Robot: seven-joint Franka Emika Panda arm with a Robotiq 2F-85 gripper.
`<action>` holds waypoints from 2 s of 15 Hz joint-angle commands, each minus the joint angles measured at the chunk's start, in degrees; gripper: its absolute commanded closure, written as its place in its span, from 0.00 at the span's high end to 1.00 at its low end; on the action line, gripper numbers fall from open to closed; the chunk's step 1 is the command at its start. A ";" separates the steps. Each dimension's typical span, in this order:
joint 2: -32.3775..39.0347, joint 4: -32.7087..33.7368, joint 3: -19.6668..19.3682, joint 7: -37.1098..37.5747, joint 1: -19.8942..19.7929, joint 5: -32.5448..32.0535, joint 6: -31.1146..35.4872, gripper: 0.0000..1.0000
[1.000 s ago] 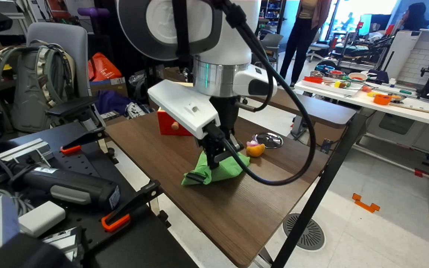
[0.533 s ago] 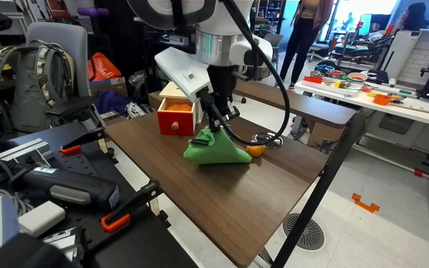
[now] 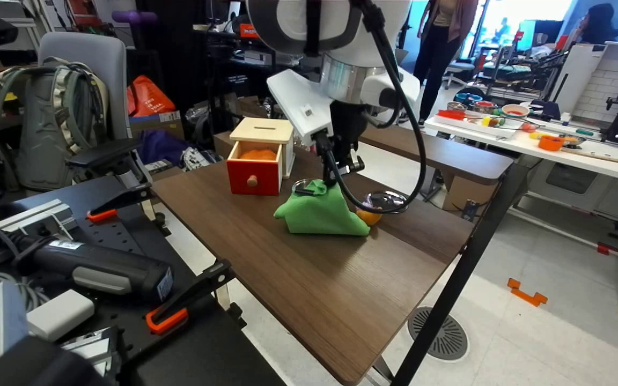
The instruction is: Fold the cloth
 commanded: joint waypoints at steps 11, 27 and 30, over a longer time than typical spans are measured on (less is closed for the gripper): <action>22.82 22.54 -9.32 13.44 5.12 -5.68 -6.64 0.04; 7.67 8.45 -8.72 11.29 4.11 -5.93 -2.05 1.00; 0.52 2.37 -8.56 10.47 3.33 -5.45 -1.81 1.00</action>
